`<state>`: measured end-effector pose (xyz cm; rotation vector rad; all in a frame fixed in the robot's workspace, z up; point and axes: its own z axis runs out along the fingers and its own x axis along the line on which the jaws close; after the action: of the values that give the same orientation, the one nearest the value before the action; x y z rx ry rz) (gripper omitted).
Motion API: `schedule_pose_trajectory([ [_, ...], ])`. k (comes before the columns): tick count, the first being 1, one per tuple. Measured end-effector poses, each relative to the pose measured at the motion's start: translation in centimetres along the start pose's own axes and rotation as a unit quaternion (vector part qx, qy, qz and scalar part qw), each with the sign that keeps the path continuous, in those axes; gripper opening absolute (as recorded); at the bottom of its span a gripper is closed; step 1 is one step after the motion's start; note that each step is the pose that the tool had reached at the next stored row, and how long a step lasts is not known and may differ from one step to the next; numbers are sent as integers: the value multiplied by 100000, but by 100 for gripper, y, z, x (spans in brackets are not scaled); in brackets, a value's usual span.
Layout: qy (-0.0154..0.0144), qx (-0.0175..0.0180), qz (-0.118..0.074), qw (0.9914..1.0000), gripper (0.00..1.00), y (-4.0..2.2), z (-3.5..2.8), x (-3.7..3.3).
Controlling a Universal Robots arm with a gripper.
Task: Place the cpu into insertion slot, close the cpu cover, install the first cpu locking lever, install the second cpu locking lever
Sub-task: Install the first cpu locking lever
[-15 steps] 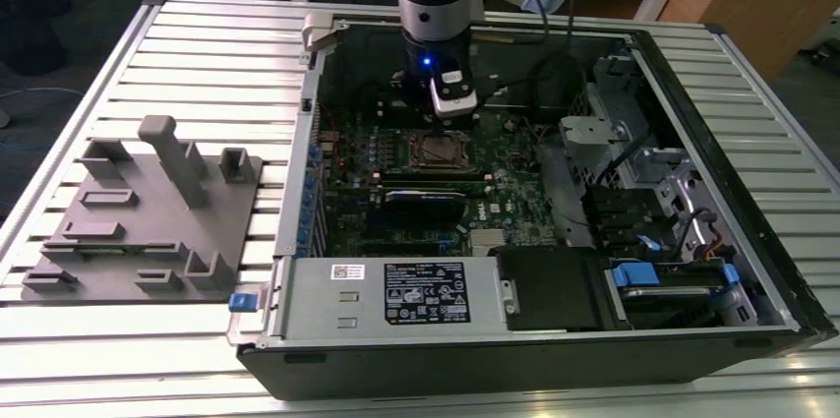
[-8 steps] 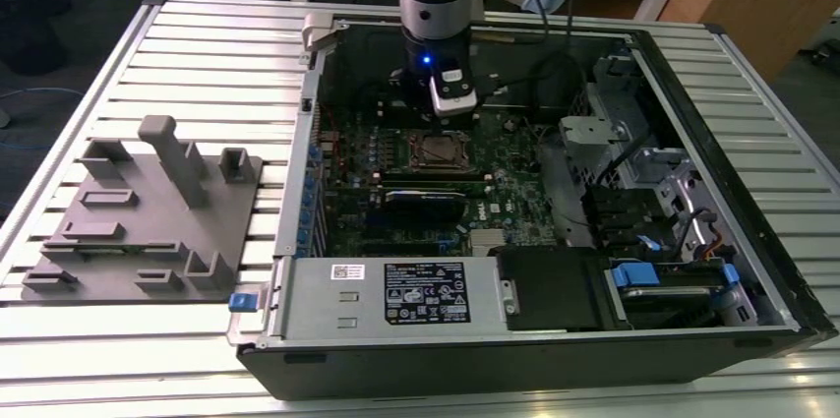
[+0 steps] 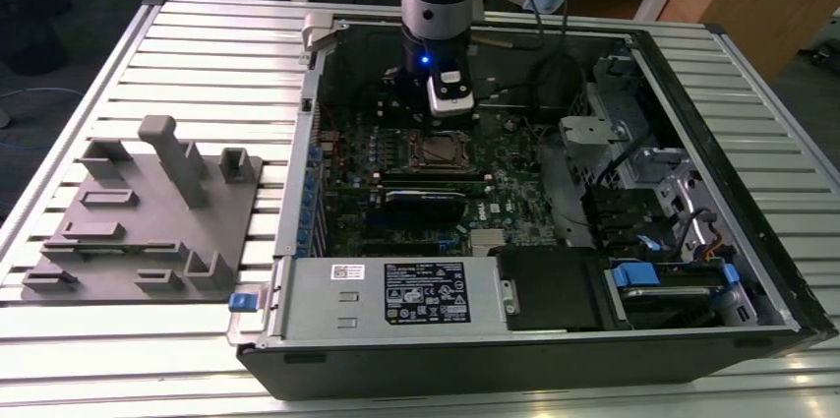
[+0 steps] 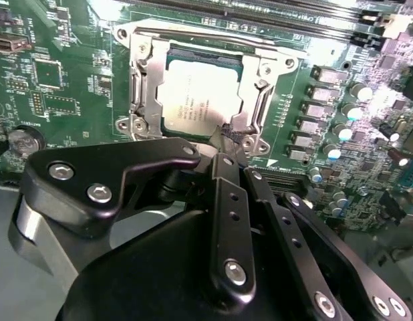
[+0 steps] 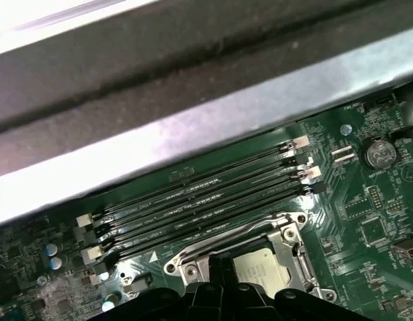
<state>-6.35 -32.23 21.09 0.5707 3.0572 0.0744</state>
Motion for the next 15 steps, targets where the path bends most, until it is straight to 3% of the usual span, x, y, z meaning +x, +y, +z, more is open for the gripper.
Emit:
schedule_pose_trajectory([
  [8,183,-88,-3442,99941,10,15,9,-37],
  [15,253,-107,-4721,99888,10,52,20,-141],
])
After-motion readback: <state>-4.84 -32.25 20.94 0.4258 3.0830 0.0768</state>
